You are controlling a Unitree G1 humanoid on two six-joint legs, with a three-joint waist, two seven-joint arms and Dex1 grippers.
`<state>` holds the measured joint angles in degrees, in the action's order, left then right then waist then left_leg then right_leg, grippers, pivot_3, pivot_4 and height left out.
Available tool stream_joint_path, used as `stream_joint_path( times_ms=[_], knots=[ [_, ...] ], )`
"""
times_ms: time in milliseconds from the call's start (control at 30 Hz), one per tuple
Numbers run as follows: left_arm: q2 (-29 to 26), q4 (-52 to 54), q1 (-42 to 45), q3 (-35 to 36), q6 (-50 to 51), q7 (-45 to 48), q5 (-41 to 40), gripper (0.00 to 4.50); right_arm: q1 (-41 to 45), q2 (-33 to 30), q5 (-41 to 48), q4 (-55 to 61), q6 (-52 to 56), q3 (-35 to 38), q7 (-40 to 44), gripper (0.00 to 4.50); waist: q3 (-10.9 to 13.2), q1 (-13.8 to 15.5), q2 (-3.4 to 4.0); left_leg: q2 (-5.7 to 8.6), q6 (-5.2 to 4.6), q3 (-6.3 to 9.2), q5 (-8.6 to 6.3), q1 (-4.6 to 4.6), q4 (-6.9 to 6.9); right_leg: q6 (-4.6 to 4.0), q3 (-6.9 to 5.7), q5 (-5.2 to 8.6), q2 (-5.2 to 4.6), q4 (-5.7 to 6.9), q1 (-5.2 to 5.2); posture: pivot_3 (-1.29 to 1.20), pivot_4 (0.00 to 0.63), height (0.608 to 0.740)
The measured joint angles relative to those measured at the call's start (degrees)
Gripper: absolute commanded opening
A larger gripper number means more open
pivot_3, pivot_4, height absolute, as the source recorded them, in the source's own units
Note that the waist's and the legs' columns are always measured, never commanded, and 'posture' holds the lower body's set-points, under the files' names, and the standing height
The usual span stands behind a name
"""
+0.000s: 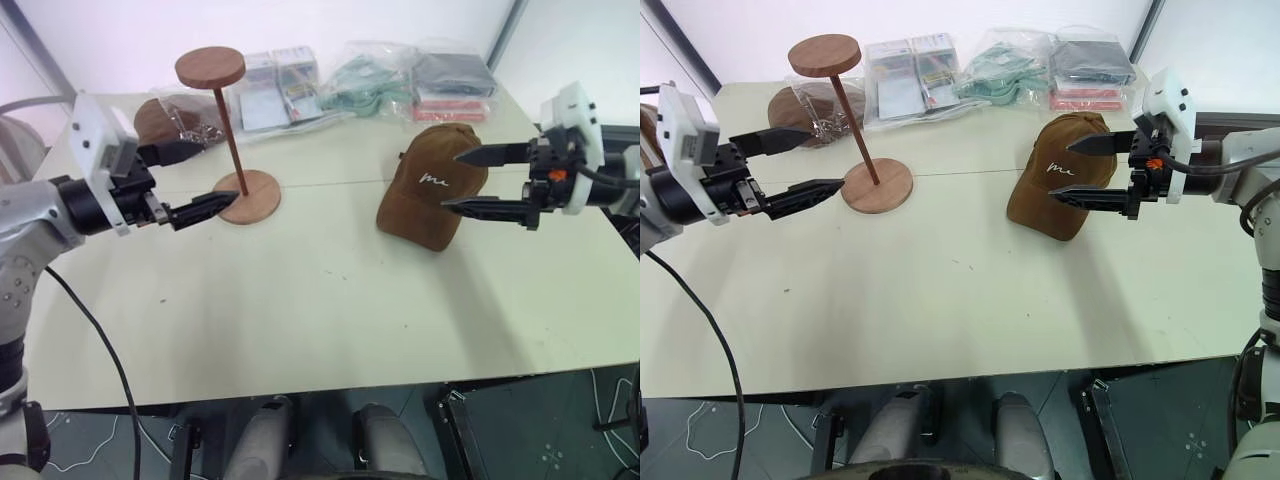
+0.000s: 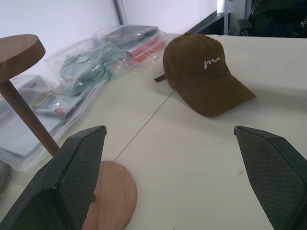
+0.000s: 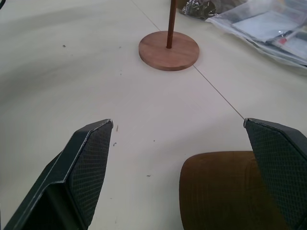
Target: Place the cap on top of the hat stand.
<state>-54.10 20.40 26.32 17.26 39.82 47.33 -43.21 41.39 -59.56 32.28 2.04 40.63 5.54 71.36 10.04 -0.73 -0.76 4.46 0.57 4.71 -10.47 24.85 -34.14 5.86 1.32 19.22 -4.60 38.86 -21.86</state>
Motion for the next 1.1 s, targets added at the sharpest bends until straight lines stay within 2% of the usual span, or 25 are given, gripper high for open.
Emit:
stream_joint_path(
  times_ms=[600,1100],
  knots=[
    [1.04,0.0,0.5,0.05,1.15,-1.34,-1.36,4.5,-4.26,-1.44,1.82,4.71,2.9,2.25,-1.49,4.48,0.0,0.02,0.0,0.0,0.0,0.0,0.0,0.01,-0.02,0.0,0.0,0.0,0.0,0.0,0.01,0.0,0.15,0.74],
    [1.91,0.75,0.3,0.0,1.28,-1.99,-1.33,4.5,-4.35,-1.44,2.37,5.49,3.31,2.24,-2.58,4.48,0.0,0.01,0.0,0.0,0.0,0.0,0.0,0.01,-0.03,0.01,-0.01,0.0,0.0,0.0,0.01,0.0,0.15,0.74]
  ],
)
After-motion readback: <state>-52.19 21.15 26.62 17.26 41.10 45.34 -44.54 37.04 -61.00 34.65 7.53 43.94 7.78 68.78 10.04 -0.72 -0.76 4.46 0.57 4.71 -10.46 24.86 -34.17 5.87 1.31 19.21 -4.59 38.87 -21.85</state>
